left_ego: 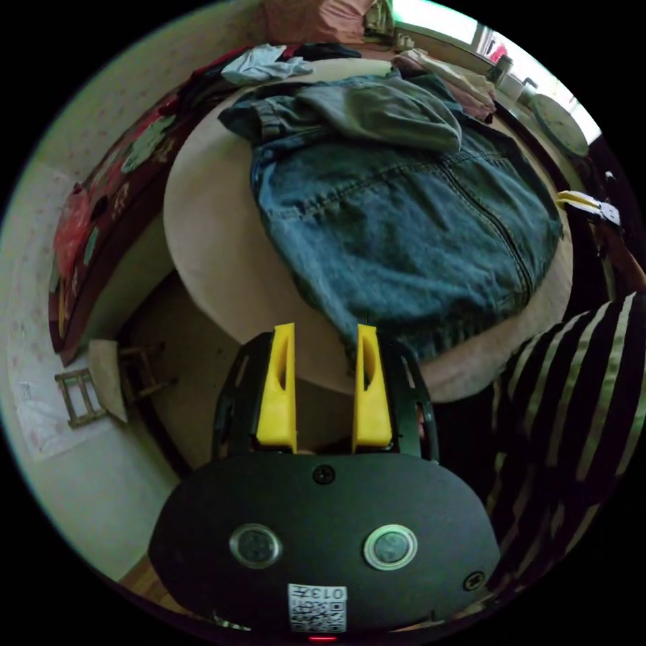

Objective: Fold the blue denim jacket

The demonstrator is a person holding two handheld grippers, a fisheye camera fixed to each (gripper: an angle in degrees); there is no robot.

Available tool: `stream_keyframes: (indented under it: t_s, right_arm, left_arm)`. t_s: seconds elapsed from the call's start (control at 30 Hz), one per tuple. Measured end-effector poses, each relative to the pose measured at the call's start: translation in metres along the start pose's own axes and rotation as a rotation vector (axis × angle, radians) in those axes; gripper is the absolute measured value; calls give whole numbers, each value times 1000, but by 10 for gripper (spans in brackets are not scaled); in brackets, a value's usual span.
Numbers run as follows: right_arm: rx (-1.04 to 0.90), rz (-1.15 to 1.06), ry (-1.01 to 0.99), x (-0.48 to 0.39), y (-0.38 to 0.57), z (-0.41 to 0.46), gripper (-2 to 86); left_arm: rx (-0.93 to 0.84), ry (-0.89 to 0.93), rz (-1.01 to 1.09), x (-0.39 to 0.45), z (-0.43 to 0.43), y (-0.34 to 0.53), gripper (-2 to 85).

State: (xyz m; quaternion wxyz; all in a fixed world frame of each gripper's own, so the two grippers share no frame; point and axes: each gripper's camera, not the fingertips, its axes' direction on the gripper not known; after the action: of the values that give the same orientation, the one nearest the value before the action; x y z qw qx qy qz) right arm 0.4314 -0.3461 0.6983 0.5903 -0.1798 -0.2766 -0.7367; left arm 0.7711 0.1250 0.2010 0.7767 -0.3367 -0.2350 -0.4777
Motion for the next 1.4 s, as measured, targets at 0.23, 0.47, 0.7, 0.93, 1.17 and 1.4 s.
stream_keyframes:
  t_s: [0.23,0.47,0.7,0.93,1.17,1.4]
  right_arm:
    - [-64,-3,-67,18,-1,21,105]
    - [-72,5,-56,35,-7,19,92]
    - [-197,-148,-23,40,-41,-6,34]
    - [62,-195,-220,88,-98,-104,13]
    - [138,-219,-171,127,-223,-119,9]
    - [-74,0,-237,178,-355,-15,22]
  left_arm:
    - [-91,181,-91,-29,57,-2,141]
    - [-132,176,-50,-67,82,-18,106]
    - [-109,241,38,-110,77,-22,60]
    - [244,664,62,-220,31,-50,50]
    - [441,720,-23,-341,22,-148,40]
    - [248,701,-313,-416,105,-242,48]
